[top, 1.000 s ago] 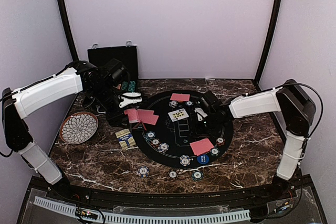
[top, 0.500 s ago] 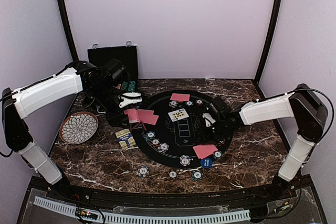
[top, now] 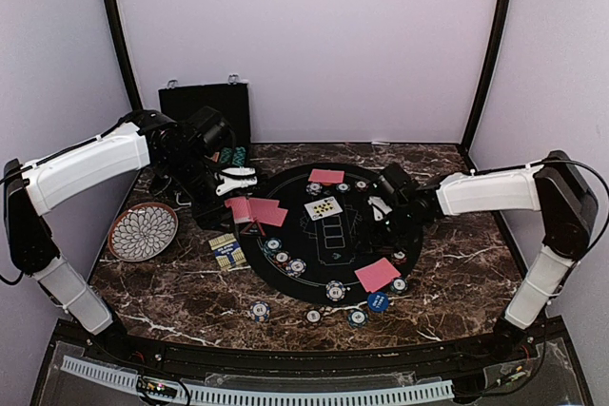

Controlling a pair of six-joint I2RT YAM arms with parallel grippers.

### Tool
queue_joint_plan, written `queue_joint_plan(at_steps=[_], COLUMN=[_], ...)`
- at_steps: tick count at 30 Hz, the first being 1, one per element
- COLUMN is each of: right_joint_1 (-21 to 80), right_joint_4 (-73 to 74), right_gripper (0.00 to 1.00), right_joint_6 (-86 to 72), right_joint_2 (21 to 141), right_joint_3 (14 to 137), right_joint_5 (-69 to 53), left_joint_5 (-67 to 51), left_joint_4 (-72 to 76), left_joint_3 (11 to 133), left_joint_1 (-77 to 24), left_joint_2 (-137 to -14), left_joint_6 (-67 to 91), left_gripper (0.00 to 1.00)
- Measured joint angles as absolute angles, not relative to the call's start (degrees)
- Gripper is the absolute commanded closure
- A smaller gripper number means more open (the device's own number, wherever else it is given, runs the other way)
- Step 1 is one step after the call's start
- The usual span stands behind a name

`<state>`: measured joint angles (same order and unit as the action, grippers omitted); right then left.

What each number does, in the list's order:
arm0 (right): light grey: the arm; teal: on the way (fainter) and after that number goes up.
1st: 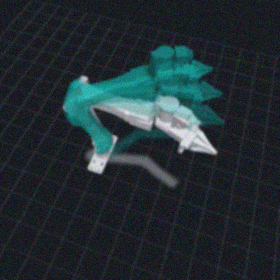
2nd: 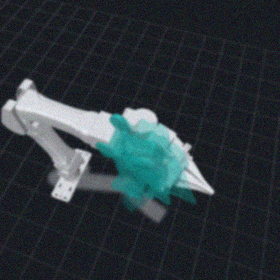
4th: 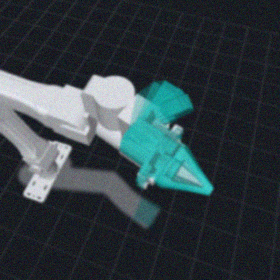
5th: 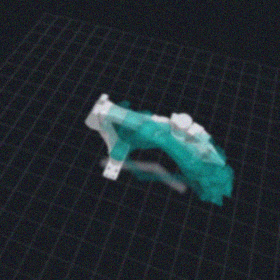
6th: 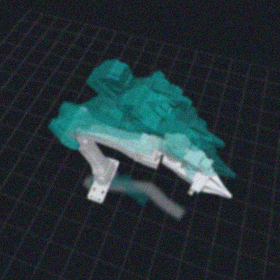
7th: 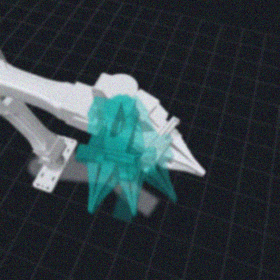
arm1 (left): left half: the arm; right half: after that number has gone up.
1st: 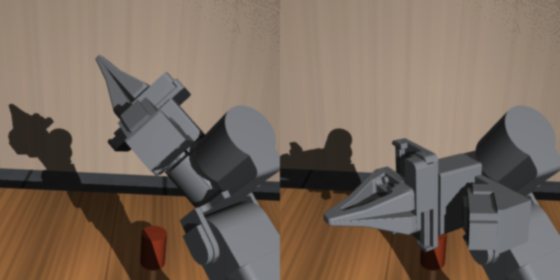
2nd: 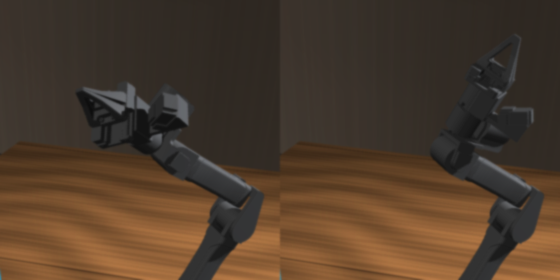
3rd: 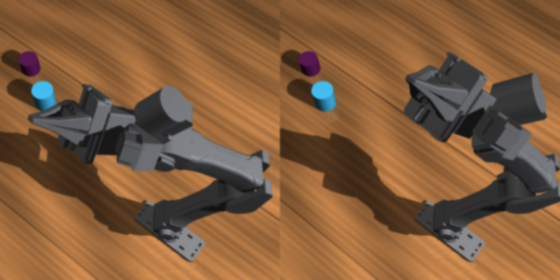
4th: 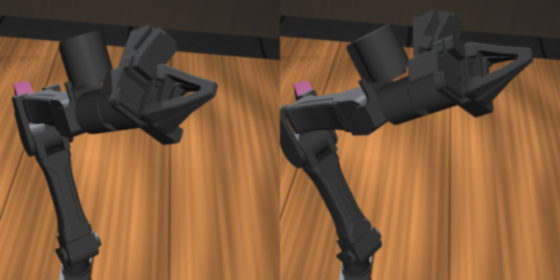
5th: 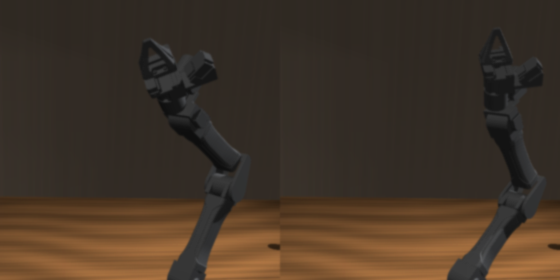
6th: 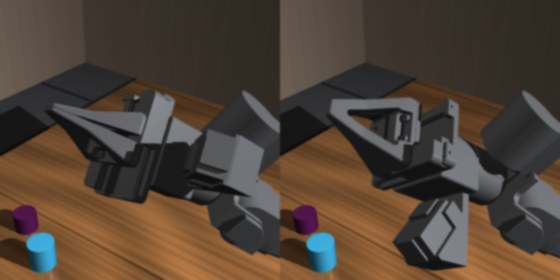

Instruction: Distribute texas hold em gaming equipment

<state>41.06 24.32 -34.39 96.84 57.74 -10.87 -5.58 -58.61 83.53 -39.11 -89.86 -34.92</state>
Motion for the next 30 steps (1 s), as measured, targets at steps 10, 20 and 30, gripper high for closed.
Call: queue_joint_plan(at_steps=[10,20,30], right_joint_1=[41.3,47.3,49.8], right_joint_4=[16.0,-3.9,-15.4], right_gripper=[0.15,0.15,0.16], right_joint_6=[-42.9,-56.9,-66.5], right_joint_2=[93.7,101.8,109.7], right_joint_3=[64.8,72.5,74.1], right_joint_5=[-20.0,-33.2,-39.4], left_joint_5=[-6.6,-7.3,-8.0], left_joint_4=[-58.4,-56.5,-55.9], left_joint_3=[83.5,83.5,83.6], left_joint_1=[-39.1,-39.1,-39.1], left_joint_2=[-89.9,-89.9,-89.9], left_joint_6=[-34.9,-34.9,-34.9], left_gripper=[1.0,1.0,1.0])
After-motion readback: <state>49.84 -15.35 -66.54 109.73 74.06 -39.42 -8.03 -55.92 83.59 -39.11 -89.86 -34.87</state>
